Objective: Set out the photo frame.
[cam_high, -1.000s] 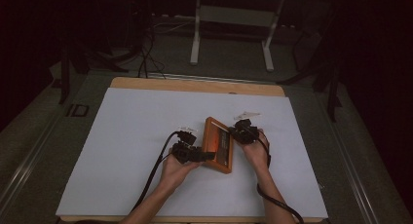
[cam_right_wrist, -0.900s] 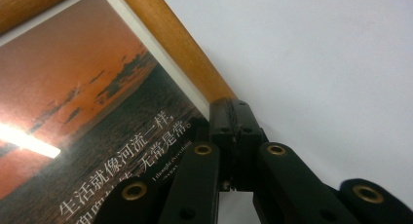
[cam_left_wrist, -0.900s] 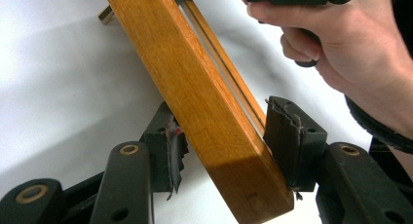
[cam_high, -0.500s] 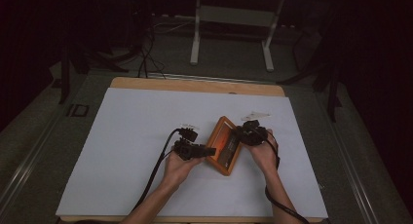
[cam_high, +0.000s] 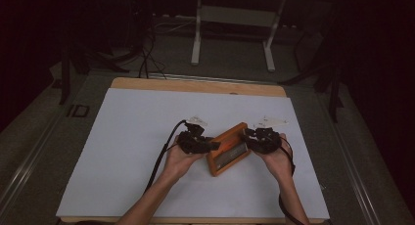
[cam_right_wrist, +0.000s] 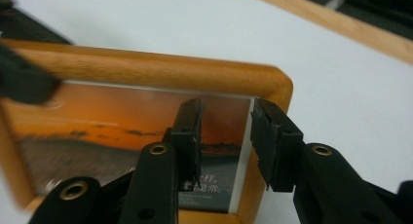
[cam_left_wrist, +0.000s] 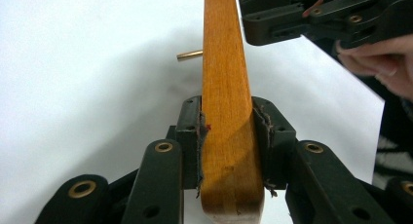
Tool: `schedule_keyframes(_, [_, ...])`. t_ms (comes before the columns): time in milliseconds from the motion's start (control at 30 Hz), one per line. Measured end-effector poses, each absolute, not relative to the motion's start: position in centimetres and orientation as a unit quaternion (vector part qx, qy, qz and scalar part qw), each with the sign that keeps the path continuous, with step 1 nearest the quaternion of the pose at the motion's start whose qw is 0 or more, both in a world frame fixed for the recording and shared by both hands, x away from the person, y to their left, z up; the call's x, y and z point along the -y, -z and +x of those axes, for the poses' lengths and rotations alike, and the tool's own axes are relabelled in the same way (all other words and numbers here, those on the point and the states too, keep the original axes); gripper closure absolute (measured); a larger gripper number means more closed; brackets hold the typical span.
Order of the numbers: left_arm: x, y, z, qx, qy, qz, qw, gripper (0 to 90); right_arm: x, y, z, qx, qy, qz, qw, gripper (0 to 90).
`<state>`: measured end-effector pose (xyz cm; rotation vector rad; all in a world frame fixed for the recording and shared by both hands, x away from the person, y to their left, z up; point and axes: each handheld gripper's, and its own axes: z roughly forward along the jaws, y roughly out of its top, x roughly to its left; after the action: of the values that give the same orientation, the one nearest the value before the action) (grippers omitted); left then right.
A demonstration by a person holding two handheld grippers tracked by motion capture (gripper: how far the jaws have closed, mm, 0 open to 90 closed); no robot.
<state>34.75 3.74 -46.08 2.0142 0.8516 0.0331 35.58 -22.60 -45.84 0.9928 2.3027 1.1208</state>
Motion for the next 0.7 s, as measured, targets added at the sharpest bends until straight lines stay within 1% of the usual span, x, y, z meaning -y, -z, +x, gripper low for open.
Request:
schedule_keyframes(67, [-4.2, 45.5, 34.7, -0.32, -0.03, 0.829, 0.458, 68.5, 22.5, 45.3, 35.0, -0.822, -0.409, 0.343, 0.199, 63.0])
schedule_keyframes(167, [-4.8, 45.2, 34.3, -0.26, -0.066, 0.85, 0.454, 68.4, 22.3, 44.3, 34.3, -0.821, -0.42, 0.327, 0.208, 62.8])
schedule_keyframes(233, [-5.1, 45.5, 34.1, -0.235, -0.075, 0.855, 0.457, 68.4, 22.0, 43.7, 34.0, -0.818, -0.43, 0.318, 0.211, 63.0])
schedule_keyframes(267, [-5.4, 45.8, 34.0, -0.225, -0.079, 0.855, 0.46, 68.4, 21.9, 43.5, 33.9, -0.818, -0.434, 0.314, 0.211, 65.6])
schedule_keyframes(400, [-5.9, 46.5, 33.7, -0.223, -0.081, 0.848, 0.474, 68.3, 20.8, 43.0, 33.9, -0.819, -0.435, 0.299, 0.225, 82.2])
schedule_keyframes(467, [-6.0, 46.7, 33.6, -0.223, -0.08, 0.845, 0.48, 68.3, 20.4, 43.1, 34.1, -0.819, -0.433, 0.3, 0.227, 87.3])
schedule_keyframes(533, [-5.9, 46.7, 33.5, -0.222, -0.082, 0.845, 0.48, 68.2, 20.1, 43.4, 34.4, -0.82, -0.43, 0.303, 0.226, 89.2])
schedule_keyframes(633, [-5.9, 46.7, 33.4, -0.221, -0.085, 0.844, 0.481, 68.0, 19.9, 43.8, 34.6, -0.818, -0.43, 0.309, 0.223, 89.8])
schedule_keyframes(700, [-6.0, 46.9, 33.5, -0.228, -0.074, 0.838, 0.49, 66.7, 19.8, 43.8, 34.6, -0.818, -0.43, 0.309, 0.224, 89.8])
